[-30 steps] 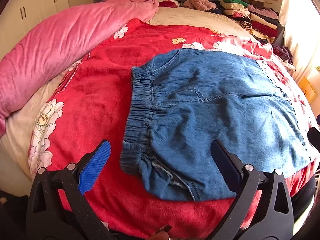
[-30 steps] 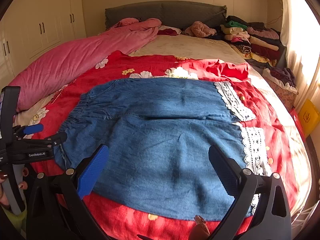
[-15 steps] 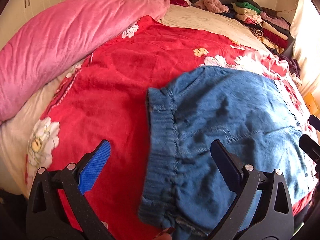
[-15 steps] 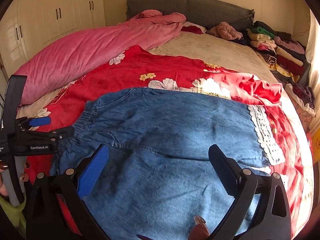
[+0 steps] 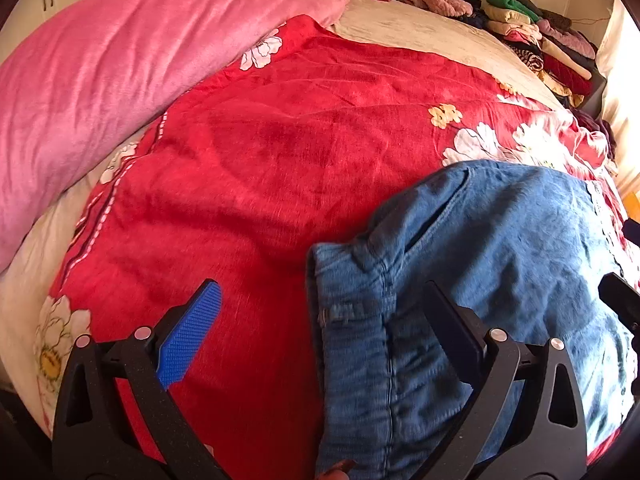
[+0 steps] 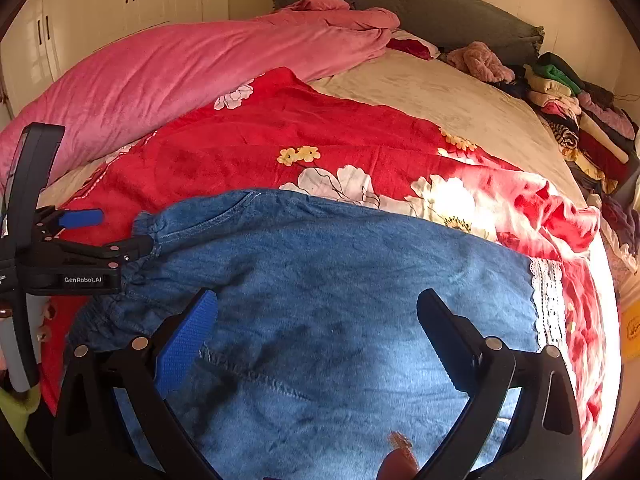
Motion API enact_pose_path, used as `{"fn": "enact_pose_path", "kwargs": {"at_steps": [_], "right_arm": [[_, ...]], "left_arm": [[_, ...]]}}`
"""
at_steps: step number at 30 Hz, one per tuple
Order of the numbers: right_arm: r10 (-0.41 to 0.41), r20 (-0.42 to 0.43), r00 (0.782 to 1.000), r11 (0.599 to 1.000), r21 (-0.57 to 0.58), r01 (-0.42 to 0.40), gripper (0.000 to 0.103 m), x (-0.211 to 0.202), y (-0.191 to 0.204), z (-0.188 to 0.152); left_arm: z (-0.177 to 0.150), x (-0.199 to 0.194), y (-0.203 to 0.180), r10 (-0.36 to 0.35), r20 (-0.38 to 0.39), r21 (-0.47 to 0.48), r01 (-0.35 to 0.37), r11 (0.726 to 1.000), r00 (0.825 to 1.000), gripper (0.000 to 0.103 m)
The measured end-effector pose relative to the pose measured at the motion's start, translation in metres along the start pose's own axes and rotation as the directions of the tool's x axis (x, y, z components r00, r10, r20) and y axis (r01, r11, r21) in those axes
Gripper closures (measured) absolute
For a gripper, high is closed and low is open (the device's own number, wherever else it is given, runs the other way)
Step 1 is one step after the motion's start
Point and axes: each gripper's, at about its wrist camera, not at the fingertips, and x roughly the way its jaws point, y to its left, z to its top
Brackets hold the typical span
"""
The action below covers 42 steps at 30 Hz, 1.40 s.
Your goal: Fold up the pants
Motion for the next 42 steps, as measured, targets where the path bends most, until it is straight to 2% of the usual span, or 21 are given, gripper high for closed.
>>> {"fn": "enact_pose_path", "kwargs": {"at_steps": [3, 7, 10, 11, 13, 15, 18, 21, 24, 28, 30, 32, 33, 34, 35, 38, 42], "right_arm": [[-0.018, -0.016, 1.000, 0.999, -0.048, 0.017, 0.004, 0.020, 0.002, 0.012], [-0.003, -0.057, 0.998, 0.998, -0.065, -0.001, 0.004, 0.044, -0.001, 0.026], [-0.021, -0.063, 0.998, 0.995, -0.103, 0.014, 0.004, 0.058, 0.000, 0.034], [-0.021, -0.067, 0.998, 0.994, -0.109, 0.014, 0.004, 0.063, 0.000, 0.036], [-0.029, -0.076, 0.997, 0.994, -0.111, 0.020, 0.004, 0.072, -0.002, 0.039], [-0.039, -0.076, 0.996, 0.993, -0.114, 0.031, 0.004, 0.079, -0.003, 0.042], [-0.035, -0.080, 0.996, 0.991, -0.131, 0.024, 0.004, 0.087, -0.003, 0.045], [-0.026, -0.083, 0.996, 0.984, -0.178, 0.011, 0.004, 0.092, 0.002, 0.046], [-0.040, -0.084, 0.996, 0.970, -0.242, 0.019, 0.004, 0.096, 0.010, 0.047], [-0.044, -0.038, 0.998, 0.962, -0.273, 0.032, 0.005, 0.092, 0.016, 0.050], [-0.035, -0.026, 0.999, 0.959, -0.281, 0.026, 0.015, 0.090, 0.018, 0.049], [-0.003, -0.037, 0.999, 0.956, -0.293, -0.008, 0.049, 0.090, 0.022, 0.046], [0.019, -0.049, 0.999, 0.955, -0.296, -0.032, 0.057, 0.090, 0.024, 0.045], [0.045, -0.061, 0.997, 0.953, -0.298, -0.061, 0.072, 0.089, 0.026, 0.043], [0.054, -0.065, 0.996, 0.952, -0.298, -0.071, 0.079, 0.087, 0.028, 0.040], [0.083, -0.039, 0.996, 0.956, -0.281, -0.091, 0.089, 0.071, 0.030, 0.029], [0.131, 0.021, 0.991, 0.973, -0.196, -0.125, 0.092, 0.038, 0.024, 0.009]], "left_arm": [[0.006, 0.011, 0.000, 0.005, -0.011, -0.003, -0.005, 1.000, 1.000, 0.009], [0.012, 0.018, -0.005, 0.026, 0.001, 0.032, -0.026, 0.999, 1.000, 0.009], [0.014, 0.018, -0.006, -0.033, 0.030, 0.042, 0.031, 0.999, 0.999, 0.009], [0.014, 0.018, -0.007, -0.050, 0.039, 0.046, 0.048, 0.998, 0.998, 0.013], [0.014, 0.018, -0.009, -0.070, 0.064, 0.057, 0.066, 0.996, 0.996, 0.029], [0.014, 0.020, -0.013, -0.068, 0.075, 0.081, 0.062, 0.995, 0.995, 0.056], [0.013, 0.023, -0.014, -0.081, 0.077, 0.107, 0.072, 0.992, 0.994, 0.070], [0.013, 0.018, -0.014, -0.087, 0.105, 0.129, 0.073, 0.989, 0.991, 0.075], [0.011, 0.003, -0.014, -0.089, 0.146, 0.146, 0.068, 0.987, 0.985, 0.076], [0.003, -0.015, -0.016, -0.085, 0.196, 0.176, 0.051, 0.983, 0.977, 0.076], [0.000, -0.023, -0.015, -0.092, 0.210, 0.176, 0.055, 0.983, 0.973, 0.076], [-0.002, -0.028, -0.015, -0.094, 0.215, 0.177, 0.056, 0.983, 0.972, 0.076], [-0.004, -0.030, -0.016, -0.091, 0.218, 0.180, 0.051, 0.982, 0.972, 0.076], [-0.005, -0.030, -0.017, -0.084, 0.221, 0.183, 0.043, 0.982, 0.972, 0.076], [-0.007, -0.030, -0.017, -0.070, 0.223, 0.187, 0.028, 0.982, 0.972, 0.076], [-0.008, -0.031, -0.016, -0.050, 0.225, 0.184, 0.008, 0.983, 0.973, 0.076], [-0.011, -0.037, -0.017, -0.040, 0.235, 0.179, -0.003, 0.984, 0.971, 0.076]]}}
